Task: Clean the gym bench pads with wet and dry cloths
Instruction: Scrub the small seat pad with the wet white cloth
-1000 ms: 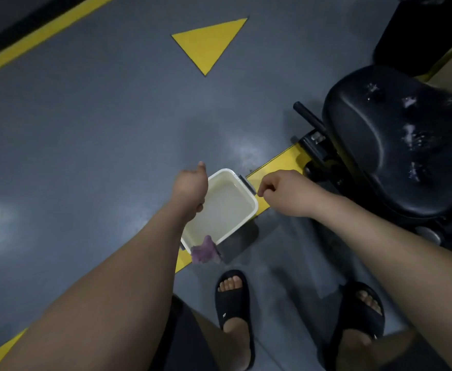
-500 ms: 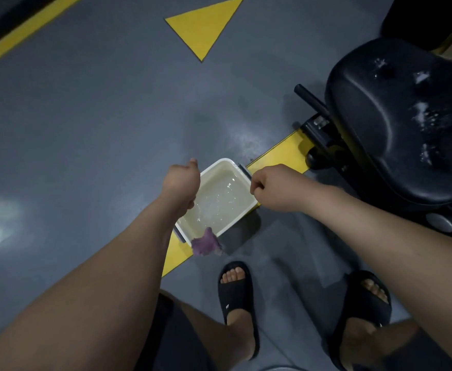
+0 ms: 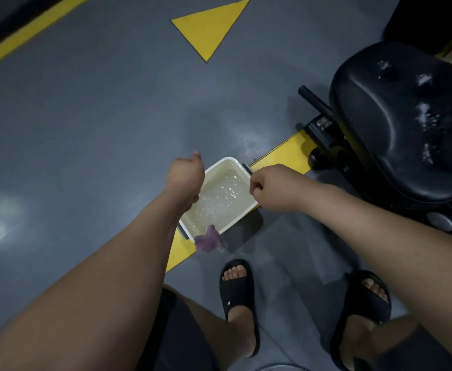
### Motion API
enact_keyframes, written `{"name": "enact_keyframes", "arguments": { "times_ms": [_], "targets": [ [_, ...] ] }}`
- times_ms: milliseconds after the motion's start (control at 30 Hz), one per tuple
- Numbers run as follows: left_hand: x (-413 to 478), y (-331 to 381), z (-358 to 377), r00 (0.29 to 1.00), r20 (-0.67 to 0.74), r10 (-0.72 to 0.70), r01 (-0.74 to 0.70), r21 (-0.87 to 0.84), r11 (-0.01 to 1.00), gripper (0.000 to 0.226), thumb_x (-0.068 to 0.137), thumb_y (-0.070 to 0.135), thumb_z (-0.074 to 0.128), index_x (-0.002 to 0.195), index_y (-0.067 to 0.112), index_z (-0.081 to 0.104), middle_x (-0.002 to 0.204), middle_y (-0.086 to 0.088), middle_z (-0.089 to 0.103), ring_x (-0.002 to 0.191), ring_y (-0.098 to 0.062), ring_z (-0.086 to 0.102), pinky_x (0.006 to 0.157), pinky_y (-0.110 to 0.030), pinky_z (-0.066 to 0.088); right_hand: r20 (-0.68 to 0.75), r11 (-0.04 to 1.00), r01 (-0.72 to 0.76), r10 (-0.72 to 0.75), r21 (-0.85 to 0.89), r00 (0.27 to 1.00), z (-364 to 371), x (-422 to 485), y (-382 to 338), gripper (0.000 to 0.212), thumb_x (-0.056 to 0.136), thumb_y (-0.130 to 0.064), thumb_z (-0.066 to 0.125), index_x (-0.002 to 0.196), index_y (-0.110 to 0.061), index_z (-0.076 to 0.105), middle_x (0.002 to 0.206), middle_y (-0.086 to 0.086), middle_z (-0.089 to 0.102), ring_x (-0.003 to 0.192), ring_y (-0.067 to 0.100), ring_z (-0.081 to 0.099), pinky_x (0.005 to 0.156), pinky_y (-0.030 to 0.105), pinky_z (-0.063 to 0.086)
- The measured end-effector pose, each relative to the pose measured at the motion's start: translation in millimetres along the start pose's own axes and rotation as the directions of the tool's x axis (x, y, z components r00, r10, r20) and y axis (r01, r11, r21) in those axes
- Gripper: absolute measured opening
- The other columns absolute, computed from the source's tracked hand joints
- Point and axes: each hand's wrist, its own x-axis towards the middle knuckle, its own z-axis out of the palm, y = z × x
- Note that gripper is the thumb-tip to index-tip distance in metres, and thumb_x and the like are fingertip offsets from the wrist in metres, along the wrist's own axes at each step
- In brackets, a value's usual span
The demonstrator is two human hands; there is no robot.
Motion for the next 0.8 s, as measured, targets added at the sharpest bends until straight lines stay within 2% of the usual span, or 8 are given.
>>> {"name": "enact_keyframes", "arguments": {
  "times_ms": [100, 367, 467, 500, 567, 633, 700, 800],
  "targets": [
    [-3, 3, -1, 1.0, -0.014, 0.004, -0.004, 0.005, 1.0, 0.041, 0.1, 0.046, 0.041, 0.079, 0.011, 0.04, 0.058, -0.007, 0.038, 0.039, -0.023, 0.038, 0.051, -0.027, 0.033, -0.008, 1.0, 0.0, 0.0, -0.01, 1.0, -2, -2, -1, 0.026, 0.094, -0.019, 0.047, 0.103, -0.015, 0.071, 0.107, 0.006, 0.071, 0.099, 0.025, 0.062, 0.086, 0.036, 0.055],
    [-4, 7, -4, 0.996, -0.075, 0.052, -0.061, -0.119, 0.991, 0.049, 0.1, 0.048, 0.043, 0.066, 0.013, 0.037, 0.059, -0.006, 0.037, 0.043, -0.024, 0.036, 0.048, -0.025, 0.033, -0.01, 0.999, 0.008, -0.009, -0.035, 1.0, -8, -11, -4, 0.027, 0.095, -0.019, 0.046, 0.106, -0.016, 0.071, 0.109, 0.005, 0.07, 0.101, 0.024, 0.062, 0.086, 0.034, 0.054],
    [-4, -8, -9, 0.998, 0.03, 0.061, -0.062, 0.056, 0.996, 0.05, 0.099, 0.057, 0.05, 0.081, 0.009, 0.051, 0.074, -0.008, 0.051, 0.06, -0.025, 0.055, 0.052, -0.026, 0.05, 0.005, 0.999, -0.007, 0.007, -0.034, 1.0, -11, -18, -3, 0.026, 0.095, -0.02, 0.046, 0.103, -0.018, 0.07, 0.108, 0.003, 0.069, 0.098, 0.023, 0.061, 0.077, 0.03, 0.052],
    [-5, -11, -10, 0.993, 0.084, 0.078, -0.085, 0.073, 0.994, 0.046, 0.096, 0.054, 0.057, 0.09, 0.009, 0.05, 0.077, -0.008, 0.052, 0.062, -0.022, 0.055, 0.053, -0.025, 0.05, 0.016, 0.999, -0.009, 0.01, -0.041, 1.0, -13, -21, -3, 0.026, 0.094, -0.019, 0.046, 0.103, -0.018, 0.071, 0.107, 0.002, 0.069, 0.097, 0.022, 0.061, 0.073, 0.028, 0.049],
    [-8, -9, -10, 0.981, 0.156, 0.113, -0.109, -0.037, 0.993, 0.037, 0.093, 0.037, 0.065, 0.104, 0.01, 0.042, 0.079, -0.007, 0.05, 0.059, -0.017, 0.051, 0.059, -0.028, 0.049, 0.027, 0.998, -0.016, 0.018, -0.057, 0.999, -18, -29, -3, 0.026, 0.093, -0.018, 0.046, 0.101, -0.018, 0.071, 0.105, 0.001, 0.069, 0.095, 0.021, 0.061, 0.069, 0.027, 0.046],
    [-18, 2, -11, 0.974, 0.188, 0.127, -0.102, -0.136, 0.985, 0.022, 0.1, 0.019, 0.055, 0.113, 0.01, 0.039, 0.086, -0.011, 0.053, 0.067, -0.019, 0.054, 0.074, -0.036, 0.053, 0.022, 0.998, -0.033, 0.034, -0.058, 0.999, -25, -39, -3, 0.026, 0.093, -0.017, 0.045, 0.1, -0.018, 0.07, 0.105, 0.001, 0.068, 0.094, 0.021, 0.061, 0.073, 0.028, 0.05],
    [-29, 11, -14, 0.961, 0.225, 0.16, -0.121, -0.178, 0.977, 0.008, 0.1, 0.009, 0.044, 0.104, 0.004, 0.05, 0.084, -0.018, 0.058, 0.069, -0.022, 0.06, 0.081, -0.039, 0.055, -0.002, 0.998, -0.044, 0.044, -0.052, 0.999, -34, -52, -5, 0.027, 0.095, -0.018, 0.045, 0.103, -0.017, 0.07, 0.107, 0.003, 0.068, 0.096, 0.022, 0.062, 0.079, 0.03, 0.053],
    [-50, 24, -21, 0.945, 0.29, 0.153, -0.085, -0.233, 0.969, 0.023, 0.09, 0.007, 0.042, 0.09, -0.001, 0.063, 0.082, -0.02, 0.068, 0.073, -0.024, 0.066, 0.079, -0.038, 0.055, -0.048, 0.998, -0.047, 0.045, -0.045, 0.998, -48, -73, -9, 0.029, 0.097, -0.019, 0.044, 0.108, -0.013, 0.07, 0.109, 0.006, 0.07, 0.1, 0.025, 0.063, 0.087, 0.036, 0.055]
  ]
}}
